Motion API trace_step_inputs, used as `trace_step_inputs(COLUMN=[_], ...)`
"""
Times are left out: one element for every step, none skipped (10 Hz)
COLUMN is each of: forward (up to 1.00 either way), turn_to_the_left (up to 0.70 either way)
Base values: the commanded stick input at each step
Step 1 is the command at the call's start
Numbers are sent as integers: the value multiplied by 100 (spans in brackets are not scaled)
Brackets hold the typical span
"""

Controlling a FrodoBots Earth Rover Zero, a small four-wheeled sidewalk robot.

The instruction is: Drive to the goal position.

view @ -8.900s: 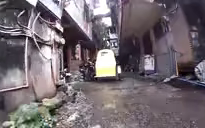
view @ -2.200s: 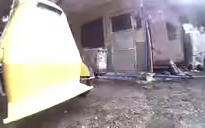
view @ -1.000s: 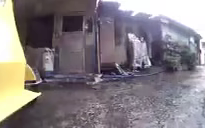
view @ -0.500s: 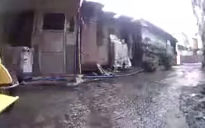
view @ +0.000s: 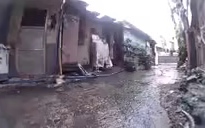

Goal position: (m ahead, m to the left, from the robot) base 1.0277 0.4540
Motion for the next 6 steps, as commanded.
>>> trace_step_inputs(forward=[0,0,0,0,0,0], turn_to_the_left=[-45,-45,-45,-45,-45,-45])
